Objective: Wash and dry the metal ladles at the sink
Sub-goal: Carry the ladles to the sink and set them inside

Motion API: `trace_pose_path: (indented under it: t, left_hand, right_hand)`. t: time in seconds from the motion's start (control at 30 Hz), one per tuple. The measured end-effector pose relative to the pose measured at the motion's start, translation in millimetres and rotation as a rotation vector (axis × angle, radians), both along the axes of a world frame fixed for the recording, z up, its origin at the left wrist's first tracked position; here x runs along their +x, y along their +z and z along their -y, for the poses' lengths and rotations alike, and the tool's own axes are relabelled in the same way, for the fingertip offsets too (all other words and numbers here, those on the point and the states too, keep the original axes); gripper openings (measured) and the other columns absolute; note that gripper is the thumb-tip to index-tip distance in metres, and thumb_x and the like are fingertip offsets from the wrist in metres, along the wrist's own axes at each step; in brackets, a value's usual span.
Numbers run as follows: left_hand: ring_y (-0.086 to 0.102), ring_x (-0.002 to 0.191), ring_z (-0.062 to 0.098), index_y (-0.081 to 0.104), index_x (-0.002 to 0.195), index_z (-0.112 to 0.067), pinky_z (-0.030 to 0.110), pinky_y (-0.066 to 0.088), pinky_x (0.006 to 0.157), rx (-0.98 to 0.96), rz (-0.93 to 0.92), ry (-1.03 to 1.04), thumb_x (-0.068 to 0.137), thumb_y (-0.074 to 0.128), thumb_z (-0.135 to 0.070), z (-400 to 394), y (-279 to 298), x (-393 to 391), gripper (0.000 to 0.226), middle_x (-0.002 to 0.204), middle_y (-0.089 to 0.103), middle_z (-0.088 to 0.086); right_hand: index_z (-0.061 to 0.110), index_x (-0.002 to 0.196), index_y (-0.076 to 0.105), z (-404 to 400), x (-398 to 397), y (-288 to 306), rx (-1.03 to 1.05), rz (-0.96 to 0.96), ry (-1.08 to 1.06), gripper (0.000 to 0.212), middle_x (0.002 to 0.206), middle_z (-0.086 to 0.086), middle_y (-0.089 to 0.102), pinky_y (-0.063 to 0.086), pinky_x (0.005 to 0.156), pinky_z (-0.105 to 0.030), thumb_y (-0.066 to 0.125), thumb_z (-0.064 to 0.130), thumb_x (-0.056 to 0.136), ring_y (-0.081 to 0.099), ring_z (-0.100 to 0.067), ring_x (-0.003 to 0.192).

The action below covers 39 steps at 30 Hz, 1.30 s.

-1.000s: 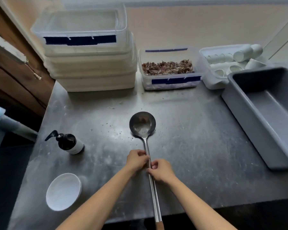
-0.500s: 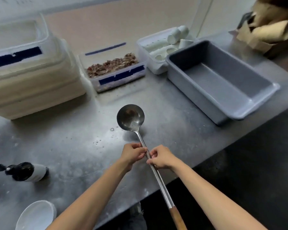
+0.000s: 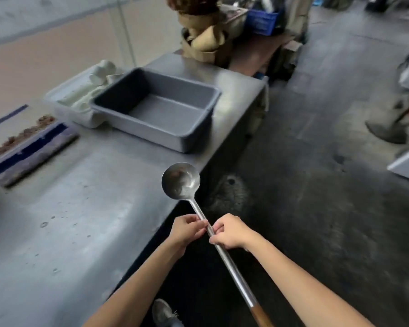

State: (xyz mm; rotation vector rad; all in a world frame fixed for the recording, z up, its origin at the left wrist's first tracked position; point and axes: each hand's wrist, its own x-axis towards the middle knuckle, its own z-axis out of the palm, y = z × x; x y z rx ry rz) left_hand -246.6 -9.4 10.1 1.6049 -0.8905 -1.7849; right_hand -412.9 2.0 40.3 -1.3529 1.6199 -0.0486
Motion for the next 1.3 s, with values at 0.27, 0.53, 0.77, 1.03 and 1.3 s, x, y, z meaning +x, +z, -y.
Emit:
trace_pose_path:
  t: [0.27, 0.53, 0.77, 1.03, 1.3]
  left_hand:
    - [0.058, 0.071, 0.018, 0.071, 0.090, 0.005, 0.036, 0.053, 0.081, 0.029, -0.059, -0.361, 0.084, 0.075, -0.005, -81, 1, -195, 0.012, 0.079, 0.061, 0.015]
    - [0.052, 0.060, 0.016, 0.067, 0.067, -0.008, 0.026, 0.044, 0.061, -0.010, -0.038, -0.740, 0.081, 0.077, -0.008, -171, 20, -356, 0.018, 0.065, 0.056, 0.009]
    - [0.050, 0.052, 0.014, 0.069, 0.076, 0.002, 0.023, 0.044, 0.053, -0.065, -0.064, -1.087, 0.084, 0.073, -0.003, -267, 49, -473, 0.010, 0.060, 0.056, 0.009]
    - [0.058, 0.044, 0.007, 0.071, 0.081, 0.003, 0.015, 0.051, 0.046, -0.008, -0.076, -1.325, 0.086, 0.070, 0.004, -391, 64, -577, 0.005, 0.064, 0.062, 0.011]
    - [0.045, 0.036, 0.004, 0.069, 0.067, -0.002, 0.015, 0.036, 0.040, -0.166, -0.063, -1.617, 0.086, 0.069, 0.003, -522, 52, -708, 0.019, 0.045, 0.056, 0.001]
  right_hand:
    - [0.019, 0.081, 0.076, -134, -187, 5, 0.004, -0.063, -0.319, 0.018, 0.079, -0.005, 0.076, 0.063, 0.079, -0.043, 0.080, 0.032, 0.070, 0.074, -0.022, 0.075]
    - [0.010, 0.081, 0.073, -277, -314, 26, -0.041, -0.171, -0.657, 0.025, 0.064, 0.001, 0.061, 0.043, 0.060, -0.030, 0.076, 0.032, 0.069, 0.055, -0.013, 0.063]
    - [0.011, 0.066, 0.064, -407, -380, 44, -0.081, -0.158, -1.009, 0.021, 0.059, 0.000, 0.040, 0.027, 0.055, -0.031, 0.076, 0.026, 0.074, 0.035, -0.012, 0.054]
    - [0.012, 0.071, 0.069, -542, -426, 59, -0.102, -0.124, -1.383, 0.020, 0.065, -0.003, 0.052, 0.040, 0.061, -0.031, 0.076, 0.031, 0.067, 0.049, -0.015, 0.062]
    - [0.011, 0.081, 0.072, -671, -506, 67, -0.139, -0.010, -1.732, 0.014, 0.064, 0.005, 0.063, 0.056, 0.056, -0.017, 0.077, 0.023, 0.077, 0.062, 0.000, 0.058]
